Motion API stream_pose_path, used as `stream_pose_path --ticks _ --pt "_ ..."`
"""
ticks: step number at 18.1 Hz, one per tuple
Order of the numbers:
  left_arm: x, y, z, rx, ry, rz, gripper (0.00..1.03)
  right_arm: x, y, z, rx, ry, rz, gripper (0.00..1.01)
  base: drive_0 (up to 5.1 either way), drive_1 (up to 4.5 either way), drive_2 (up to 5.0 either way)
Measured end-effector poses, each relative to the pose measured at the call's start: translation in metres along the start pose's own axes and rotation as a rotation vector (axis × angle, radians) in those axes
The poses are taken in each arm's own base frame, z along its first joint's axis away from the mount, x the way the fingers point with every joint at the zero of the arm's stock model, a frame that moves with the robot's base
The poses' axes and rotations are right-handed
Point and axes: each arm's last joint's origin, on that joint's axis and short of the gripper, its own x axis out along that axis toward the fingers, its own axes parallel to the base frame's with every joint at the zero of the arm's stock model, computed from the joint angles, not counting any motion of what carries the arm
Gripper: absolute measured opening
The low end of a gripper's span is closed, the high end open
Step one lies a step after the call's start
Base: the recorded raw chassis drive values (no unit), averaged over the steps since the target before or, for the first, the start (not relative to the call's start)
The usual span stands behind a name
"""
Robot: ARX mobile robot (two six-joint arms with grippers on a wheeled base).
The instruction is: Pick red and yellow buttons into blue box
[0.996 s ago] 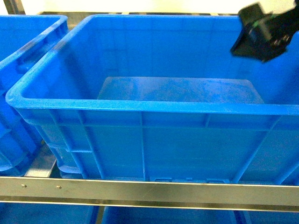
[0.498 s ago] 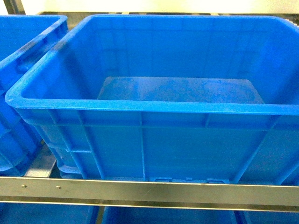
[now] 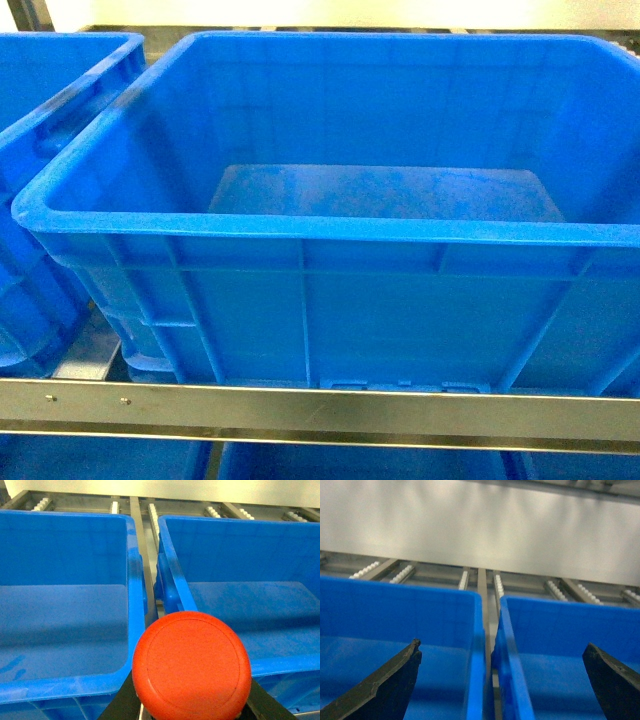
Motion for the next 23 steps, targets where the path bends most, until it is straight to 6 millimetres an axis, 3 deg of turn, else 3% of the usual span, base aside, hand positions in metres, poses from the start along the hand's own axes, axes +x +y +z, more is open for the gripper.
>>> stream_pose_path --ticks 3,4,5,6,7,8,12,23 --pt "0.0 0.0 0.0 0.0 0.001 0.0 0.25 -0.028 0.001 -0.002 0.008 -0.03 -0.071 0.98 0.0 0.0 0.0" --pt "0.0 0.0 0.0 0.0 0.0 0.0 0.25 -0.044 0.001 -0.014 -0.008 0.004 -0.126 0.98 0.0 0.0 0.0" --pt "0.0 0.0 0.0 0.0 0.0 0.0 0.25 -0.047 0.001 -0.015 -0.034 -0.004 -0.148 0.98 0.0 0.0 0.0" --pt "0.007 -0.001 0.0 0.004 -0.005 -0.011 0.25 -0.047 0.001 -0.015 -0.036 -0.005 -0.148 0.98 0.0 0.0 0.0" --pt "0.023 -0.004 0.015 0.019 -0.056 -0.038 0.25 -0.047 0.001 -0.015 -0.036 -0.005 -0.148 0.98 0.0 0.0 0.0" --pt "0.055 -0.005 0.044 0.04 -0.09 -0.075 0.25 -0.047 0.001 -0.015 -0.036 -0.004 -0.148 0.98 0.0 0.0 0.0" --pt "0.064 -0.007 0.046 0.048 -0.068 -0.102 0.25 -0.047 0.001 -0.015 -0.036 -0.004 -0.148 0.98 0.0 0.0 0.0" --pt "0.123 -0.015 0.058 0.123 -0.046 -0.18 0.25 -0.047 0.001 -0.015 -0.036 -0.005 -0.148 0.98 0.0 0.0 0.0"
